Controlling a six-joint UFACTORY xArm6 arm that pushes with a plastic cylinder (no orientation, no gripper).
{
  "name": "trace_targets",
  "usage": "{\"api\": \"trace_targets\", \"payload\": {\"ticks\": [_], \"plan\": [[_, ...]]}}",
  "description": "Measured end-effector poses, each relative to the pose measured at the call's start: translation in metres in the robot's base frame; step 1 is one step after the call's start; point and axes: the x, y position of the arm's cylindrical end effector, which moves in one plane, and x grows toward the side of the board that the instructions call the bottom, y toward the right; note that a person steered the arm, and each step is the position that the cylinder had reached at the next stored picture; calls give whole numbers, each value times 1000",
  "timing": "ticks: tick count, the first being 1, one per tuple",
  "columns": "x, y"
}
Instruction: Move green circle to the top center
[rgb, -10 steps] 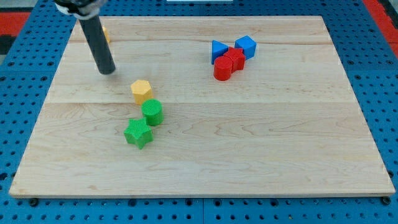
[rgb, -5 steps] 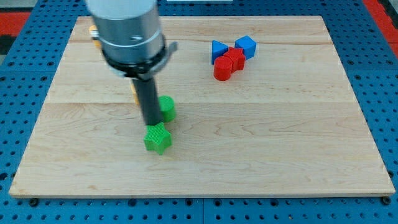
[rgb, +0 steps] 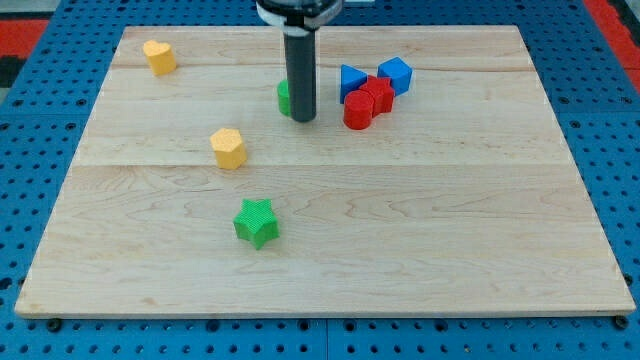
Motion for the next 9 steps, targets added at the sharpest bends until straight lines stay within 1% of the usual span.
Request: {"api": "trace_targets", "payload": {"ticks": [1, 2, 3, 4, 5, 6, 7, 8, 9], "plan": [[-40, -1], [-64, -1], [-61, 2], [-15, 0], [-47, -38], [-81, -39], [-78, -47], [-94, -102], [-115, -100]]}}
